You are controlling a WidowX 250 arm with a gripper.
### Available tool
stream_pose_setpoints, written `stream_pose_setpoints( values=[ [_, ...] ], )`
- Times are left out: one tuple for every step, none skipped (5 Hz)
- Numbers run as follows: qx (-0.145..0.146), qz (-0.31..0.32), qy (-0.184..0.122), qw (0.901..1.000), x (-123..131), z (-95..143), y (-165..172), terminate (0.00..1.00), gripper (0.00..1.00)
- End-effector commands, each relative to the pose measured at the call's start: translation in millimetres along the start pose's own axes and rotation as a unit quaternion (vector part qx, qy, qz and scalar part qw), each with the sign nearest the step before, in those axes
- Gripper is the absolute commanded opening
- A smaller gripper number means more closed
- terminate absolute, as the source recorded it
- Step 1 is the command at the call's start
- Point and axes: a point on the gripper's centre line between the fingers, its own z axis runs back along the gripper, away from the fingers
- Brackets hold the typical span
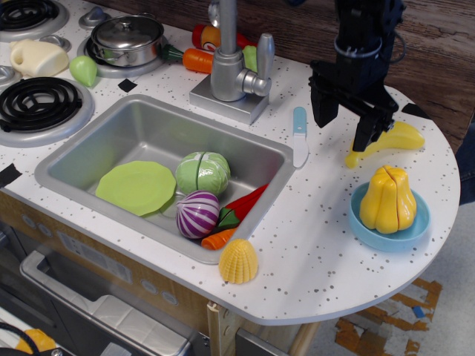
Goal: Put banana on plate
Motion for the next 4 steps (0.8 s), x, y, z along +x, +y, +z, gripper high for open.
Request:
stream_pose_setpoints(
  values=[
    [-0.008,-0.008,-0.056,0.9984,23,0,8,0.0,1.0],
    [-0.024,0.008,-0.076,0.9968,38,-6,1,0.0,1.0],
    [-0.036,0.03,-0.095,0.9944,40,-15,0,0.0,0.0],
    [-0.032,0.034,-0.093,0.9945,37,-9,1,0.0,0.0]
  ],
)
